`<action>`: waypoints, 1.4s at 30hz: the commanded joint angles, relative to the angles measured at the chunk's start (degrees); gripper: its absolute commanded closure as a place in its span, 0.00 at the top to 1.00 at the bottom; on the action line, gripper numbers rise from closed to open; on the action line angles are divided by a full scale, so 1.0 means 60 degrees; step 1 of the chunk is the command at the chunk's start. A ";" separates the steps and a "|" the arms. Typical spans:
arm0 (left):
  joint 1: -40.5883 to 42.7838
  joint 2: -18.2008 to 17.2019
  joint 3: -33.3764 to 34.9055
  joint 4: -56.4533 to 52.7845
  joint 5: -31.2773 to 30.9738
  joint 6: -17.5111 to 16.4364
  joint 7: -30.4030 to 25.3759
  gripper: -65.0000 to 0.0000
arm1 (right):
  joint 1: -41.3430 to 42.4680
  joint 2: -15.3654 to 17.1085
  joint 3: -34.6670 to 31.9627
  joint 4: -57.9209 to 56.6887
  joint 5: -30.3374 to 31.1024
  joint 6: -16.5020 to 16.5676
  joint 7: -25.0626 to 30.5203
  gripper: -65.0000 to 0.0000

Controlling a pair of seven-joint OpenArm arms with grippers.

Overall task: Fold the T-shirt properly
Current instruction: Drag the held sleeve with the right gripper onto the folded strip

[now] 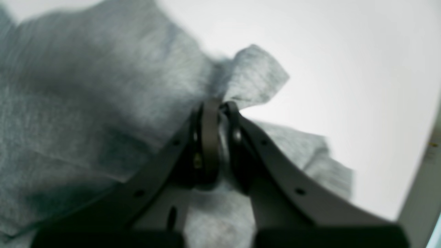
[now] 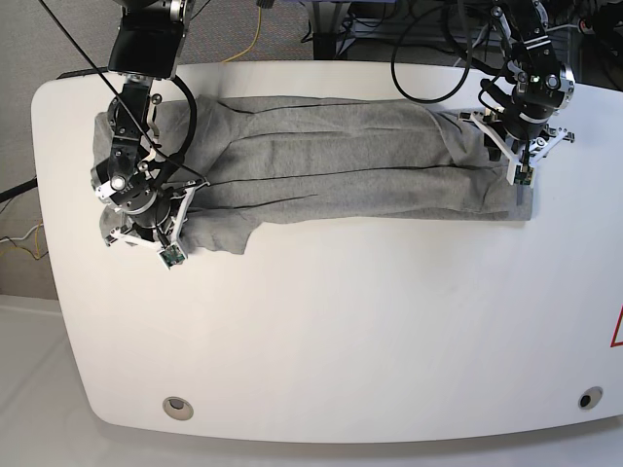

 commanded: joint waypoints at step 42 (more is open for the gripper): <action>-0.0255 0.0372 -0.0006 0.0137 -0.0074 0.0007 -0.0185 0.24 | -0.2448 0.0043 0.0498 0.3285 0.0076 -0.0061 -0.2130 0.03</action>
